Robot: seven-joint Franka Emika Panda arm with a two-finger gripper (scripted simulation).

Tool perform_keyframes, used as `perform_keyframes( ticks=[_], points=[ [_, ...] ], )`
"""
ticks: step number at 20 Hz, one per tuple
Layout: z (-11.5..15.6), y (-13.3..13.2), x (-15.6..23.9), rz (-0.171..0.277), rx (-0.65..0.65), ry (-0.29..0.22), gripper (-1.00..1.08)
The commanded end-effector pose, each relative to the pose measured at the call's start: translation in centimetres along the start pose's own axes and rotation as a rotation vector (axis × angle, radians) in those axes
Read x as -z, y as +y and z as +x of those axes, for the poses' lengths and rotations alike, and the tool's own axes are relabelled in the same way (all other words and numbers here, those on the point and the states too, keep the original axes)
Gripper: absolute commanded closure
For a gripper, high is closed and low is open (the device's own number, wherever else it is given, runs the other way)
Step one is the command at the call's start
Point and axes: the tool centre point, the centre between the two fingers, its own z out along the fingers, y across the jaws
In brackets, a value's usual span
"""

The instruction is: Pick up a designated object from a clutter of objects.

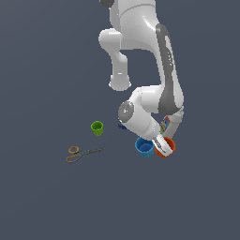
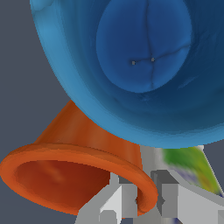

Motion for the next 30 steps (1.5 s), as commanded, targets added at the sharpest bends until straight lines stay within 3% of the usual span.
perform_keyframes(
  ticks=[1, 30],
  points=[
    [0.3, 0.5, 2.3, 0.004, -0.002, 0.002, 1.08],
    [3.7, 9.0, 36.0, -0.002, -0.008, 0.005, 1.08]
  ],
)
